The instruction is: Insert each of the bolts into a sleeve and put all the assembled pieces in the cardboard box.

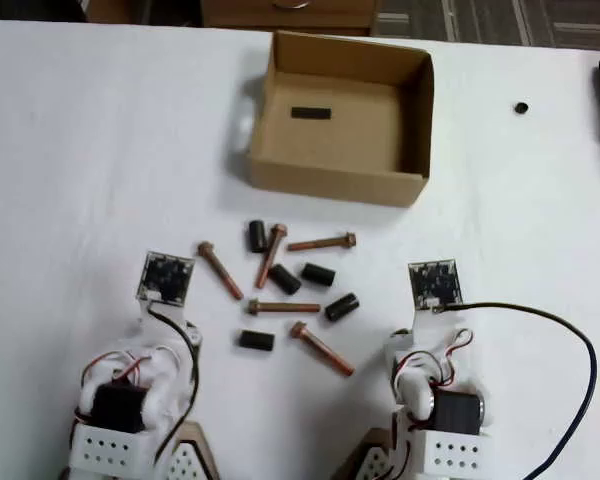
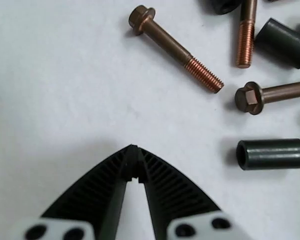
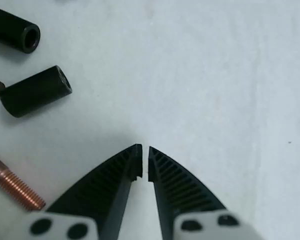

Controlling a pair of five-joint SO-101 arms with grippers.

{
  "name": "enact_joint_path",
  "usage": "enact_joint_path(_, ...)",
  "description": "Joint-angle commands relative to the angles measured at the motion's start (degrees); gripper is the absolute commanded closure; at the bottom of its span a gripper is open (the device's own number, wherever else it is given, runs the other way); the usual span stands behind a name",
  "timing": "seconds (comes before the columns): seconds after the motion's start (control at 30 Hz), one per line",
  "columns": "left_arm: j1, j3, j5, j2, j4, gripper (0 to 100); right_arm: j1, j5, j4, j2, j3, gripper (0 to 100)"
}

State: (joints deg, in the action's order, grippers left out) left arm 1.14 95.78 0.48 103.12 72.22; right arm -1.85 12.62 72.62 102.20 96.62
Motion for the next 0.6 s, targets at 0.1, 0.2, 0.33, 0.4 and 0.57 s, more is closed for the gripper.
enact_joint_path(0.1,-0.18,1.19,-0.09,1.41,-1.14,98,0.13,-0.09,0.04,0.75,0.35,97.4)
enact_joint_path(0.2,-0.44,1.01,-0.09,1.41,-1.23,98,-0.22,-0.09,-0.48,0.75,0.35,97.4)
enact_joint_path(0.33,-2.29,-1.1,-0.09,1.41,-0.53,98,-0.57,0.26,-0.66,0.75,-2.99,97.4)
enact_joint_path(0.4,-4.4,-2.77,0.0,1.41,-0.35,98,-1.63,0.26,0.48,0.75,-6.07,97.4)
enact_joint_path(0.57,-8.53,-3.21,-0.88,1.41,-0.97,98,-6.37,0.26,1.19,0.4,-11.34,97.1)
